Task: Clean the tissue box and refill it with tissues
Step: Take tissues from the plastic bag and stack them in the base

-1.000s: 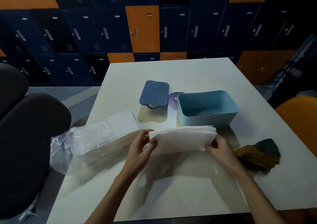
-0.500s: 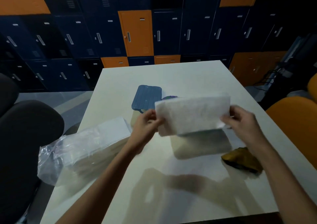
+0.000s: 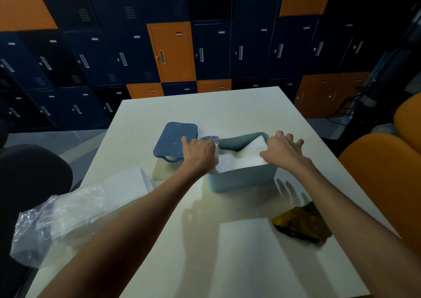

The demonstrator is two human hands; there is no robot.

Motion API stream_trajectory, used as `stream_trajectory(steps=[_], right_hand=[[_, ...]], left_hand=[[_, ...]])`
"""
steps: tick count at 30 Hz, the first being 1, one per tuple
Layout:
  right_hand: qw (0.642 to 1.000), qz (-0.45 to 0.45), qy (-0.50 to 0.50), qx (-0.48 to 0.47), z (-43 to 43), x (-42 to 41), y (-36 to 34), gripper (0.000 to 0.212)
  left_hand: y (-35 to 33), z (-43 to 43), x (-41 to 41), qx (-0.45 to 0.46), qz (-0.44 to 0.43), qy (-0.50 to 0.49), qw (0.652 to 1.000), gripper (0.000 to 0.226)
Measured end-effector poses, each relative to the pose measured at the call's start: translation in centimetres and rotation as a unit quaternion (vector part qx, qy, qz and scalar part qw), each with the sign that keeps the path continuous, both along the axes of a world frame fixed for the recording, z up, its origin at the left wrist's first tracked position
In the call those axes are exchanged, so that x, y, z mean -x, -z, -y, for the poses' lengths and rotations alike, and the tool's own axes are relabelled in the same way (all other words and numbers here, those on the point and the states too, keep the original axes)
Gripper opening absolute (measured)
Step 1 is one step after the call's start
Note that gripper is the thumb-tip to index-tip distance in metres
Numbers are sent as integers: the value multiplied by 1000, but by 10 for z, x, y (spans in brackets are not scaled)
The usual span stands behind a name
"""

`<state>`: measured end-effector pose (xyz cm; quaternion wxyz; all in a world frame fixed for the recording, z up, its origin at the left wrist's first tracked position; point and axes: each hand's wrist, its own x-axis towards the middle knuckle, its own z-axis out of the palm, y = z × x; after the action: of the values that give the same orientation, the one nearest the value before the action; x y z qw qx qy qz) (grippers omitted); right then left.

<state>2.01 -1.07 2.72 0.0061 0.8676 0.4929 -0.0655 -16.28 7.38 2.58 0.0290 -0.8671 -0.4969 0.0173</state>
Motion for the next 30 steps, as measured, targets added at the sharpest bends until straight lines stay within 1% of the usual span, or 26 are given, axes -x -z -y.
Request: stream_trajectory(steps=[2,4,8,14,17,21,24,25,27,28,30], right_hand=[[998,30,-21,47,-4,-1,5,21],[995,42,-30,80,-7,-3,6,25],[992,23,-43,113,-12,-7,6,29],[992,7,-52,118,-15,-12,9,26],[994,6,-46,101,-15,-15,9,25],[999,-1,-29,45,-17,-15,-1,31],[997,63,-34,-16,-18,-9,-8,23],[997,62,-43,-36,-18,-5,-9,19],[997,6,-56,-59,-20,4,-8,7],[997,-26,-58,-45,-22,7,-6,5],[996,-67,-56,7,-26,12,1,23]], left_hand=[[7,2,-2,-24,-40,22,999,16],[12,3,-6,-30,-57,34,997,17],[16,4,-7,-30,-61,22,997,17],[15,6,-8,-47,-54,3,997,40],[11,12,-9,-56,-25,-5,998,34],[4,18,-8,-75,-2,-14,997,29],[0,15,-9,-95,-13,33,995,21],[0,14,-10,-97,-29,60,993,22],[-2,11,-14,-91,-77,126,985,23],[-1,11,-17,-82,-101,150,980,22],[2,10,-22,-51,-137,169,975,15]])
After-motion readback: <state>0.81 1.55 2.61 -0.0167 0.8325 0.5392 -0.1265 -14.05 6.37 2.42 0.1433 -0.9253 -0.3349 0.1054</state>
